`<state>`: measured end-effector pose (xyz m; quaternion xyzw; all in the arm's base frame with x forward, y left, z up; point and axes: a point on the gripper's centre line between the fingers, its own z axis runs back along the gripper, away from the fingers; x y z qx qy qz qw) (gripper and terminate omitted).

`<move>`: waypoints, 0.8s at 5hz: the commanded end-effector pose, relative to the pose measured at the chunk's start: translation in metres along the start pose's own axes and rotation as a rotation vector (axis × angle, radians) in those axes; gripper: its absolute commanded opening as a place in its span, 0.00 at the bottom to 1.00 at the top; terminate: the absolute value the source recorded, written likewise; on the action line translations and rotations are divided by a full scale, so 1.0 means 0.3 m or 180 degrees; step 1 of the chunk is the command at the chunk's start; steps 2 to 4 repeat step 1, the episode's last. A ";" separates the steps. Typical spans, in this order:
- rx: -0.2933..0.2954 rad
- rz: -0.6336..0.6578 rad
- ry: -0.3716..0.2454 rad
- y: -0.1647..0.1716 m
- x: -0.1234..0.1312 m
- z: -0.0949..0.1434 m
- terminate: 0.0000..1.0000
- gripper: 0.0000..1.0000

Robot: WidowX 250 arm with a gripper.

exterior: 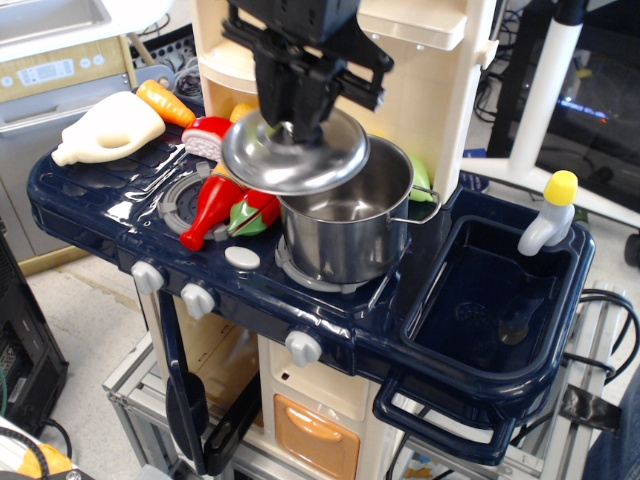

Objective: Put lid on pot or pan

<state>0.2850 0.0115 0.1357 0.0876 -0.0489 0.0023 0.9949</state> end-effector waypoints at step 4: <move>-0.0163 -0.0067 -0.0195 -0.033 0.055 -0.006 1.00 0.00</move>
